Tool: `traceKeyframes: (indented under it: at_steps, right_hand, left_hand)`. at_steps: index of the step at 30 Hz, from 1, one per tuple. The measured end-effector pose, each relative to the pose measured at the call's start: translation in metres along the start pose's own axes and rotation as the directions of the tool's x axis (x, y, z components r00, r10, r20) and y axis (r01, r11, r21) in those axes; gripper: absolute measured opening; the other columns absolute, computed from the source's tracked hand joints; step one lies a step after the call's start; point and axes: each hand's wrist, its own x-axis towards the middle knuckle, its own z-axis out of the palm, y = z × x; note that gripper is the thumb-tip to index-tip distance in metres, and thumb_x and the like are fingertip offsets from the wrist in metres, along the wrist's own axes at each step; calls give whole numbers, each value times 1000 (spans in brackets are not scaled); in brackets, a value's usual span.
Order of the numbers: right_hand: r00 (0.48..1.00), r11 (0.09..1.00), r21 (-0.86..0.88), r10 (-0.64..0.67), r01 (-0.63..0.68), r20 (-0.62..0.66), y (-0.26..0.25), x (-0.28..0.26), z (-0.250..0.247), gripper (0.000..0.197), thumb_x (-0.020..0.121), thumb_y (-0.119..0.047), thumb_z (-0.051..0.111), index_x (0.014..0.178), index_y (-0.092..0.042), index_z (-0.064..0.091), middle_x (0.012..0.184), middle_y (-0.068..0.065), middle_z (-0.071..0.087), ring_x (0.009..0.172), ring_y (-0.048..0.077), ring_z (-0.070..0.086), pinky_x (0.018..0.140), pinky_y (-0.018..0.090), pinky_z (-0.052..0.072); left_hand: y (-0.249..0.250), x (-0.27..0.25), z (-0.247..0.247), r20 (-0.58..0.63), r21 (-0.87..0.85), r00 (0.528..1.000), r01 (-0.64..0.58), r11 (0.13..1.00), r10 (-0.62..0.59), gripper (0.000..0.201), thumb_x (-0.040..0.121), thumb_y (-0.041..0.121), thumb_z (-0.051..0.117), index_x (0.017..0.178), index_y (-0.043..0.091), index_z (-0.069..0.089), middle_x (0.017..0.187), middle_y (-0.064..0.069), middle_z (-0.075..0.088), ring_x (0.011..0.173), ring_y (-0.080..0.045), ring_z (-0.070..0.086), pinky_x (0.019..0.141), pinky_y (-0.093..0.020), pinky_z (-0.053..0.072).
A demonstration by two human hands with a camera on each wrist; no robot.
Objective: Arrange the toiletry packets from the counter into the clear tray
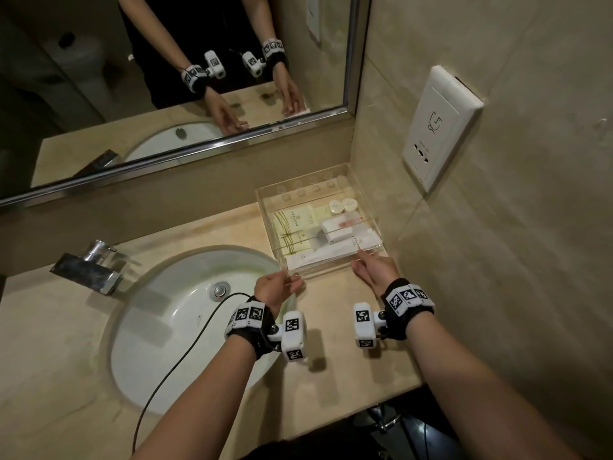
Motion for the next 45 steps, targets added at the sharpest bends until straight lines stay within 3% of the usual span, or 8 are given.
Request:
traceKeyframes:
  at_steps: [4, 12, 19, 26, 29, 35, 39, 45]
  right_hand:
    - [1000, 998, 67, 20, -19, -19, -3, -2, -3, 15, 88, -9, 68, 98, 2, 63, 98, 15, 68, 90, 21, 70, 81, 28, 59]
    - [1000, 989, 145, 21, -20, -3, -12, -5, 2, 42, 88, -6, 68, 124, 10, 55, 119, 20, 65, 102, 22, 70, 98, 32, 53]
    - [996, 974, 224, 25, -44, 86, -25, -4, 7, 35, 91, -9, 65, 121, 8, 58, 104, 13, 68, 107, 21, 66, 104, 33, 48]
    - [994, 975, 219, 18, -41, 105, -26, 3, 6, 35, 94, -5, 58, 125, 9, 55, 113, 18, 66, 107, 23, 65, 105, 34, 47]
    - [993, 974, 225, 3, -30, 118, -30, 5, 11, 38, 92, -2, 58, 128, 9, 53, 120, 19, 64, 101, 20, 66, 101, 30, 50]
    - [988, 968, 235, 51, -85, 146, -38, 10, 19, 45, 93, -2, 58, 136, 7, 48, 124, 17, 63, 99, 16, 64, 102, 28, 48]
    - [980, 963, 242, 76, -120, 182, -43, 12, 21, 38, 94, -1, 56, 131, 7, 50, 117, 13, 63, 107, 16, 61, 100, 27, 47]
    - [970, 969, 202, 98, -145, 225, -46, 17, 23, 19, 95, -4, 54, 113, -2, 58, 107, 6, 61, 101, 12, 60, 94, 29, 51]
  left_hand:
    - [7, -5, 4, -8, -101, 998, 68, 993, -69, 16, 97, 2, 44, 93, -13, 49, 89, -29, 59, 83, -37, 64, 55, -33, 60]
    - [15, -6, 7, -22, -215, 998, 51, 975, -57, 23, 94, -1, 47, 111, -17, 47, 104, -34, 62, 91, -35, 68, 75, -35, 61]
    - [26, -13, 15, 51, -293, 993, 115, 949, -105, 33, 97, 4, 45, 123, -16, 45, 117, -29, 59, 98, -31, 64, 49, -28, 57]
    - [33, -10, 16, -32, -388, 994, 84, 918, -104, 42, 94, -1, 44, 135, -7, 34, 128, -29, 53, 106, -34, 66, 99, -38, 51]
    - [39, -12, 22, -31, -394, 997, 51, 917, -69, 36, 94, -2, 43, 128, -9, 42, 106, -22, 62, 94, -26, 68, 81, -31, 59]
    - [41, -24, 28, -8, -284, 987, 152, 947, -161, 35, 91, 1, 39, 120, -3, 59, 121, -15, 62, 102, -24, 63, 63, -29, 57]
    - [45, -20, 27, 1, -335, 990, 135, 933, -143, 36, 95, 0, 42, 129, -5, 52, 132, -13, 56, 124, -20, 53, 92, -24, 53]
    - [47, -32, 33, 45, -350, 991, 134, 927, -126, 25, 96, 3, 42, 117, 4, 56, 102, -9, 59, 100, -19, 58, 46, -28, 58]
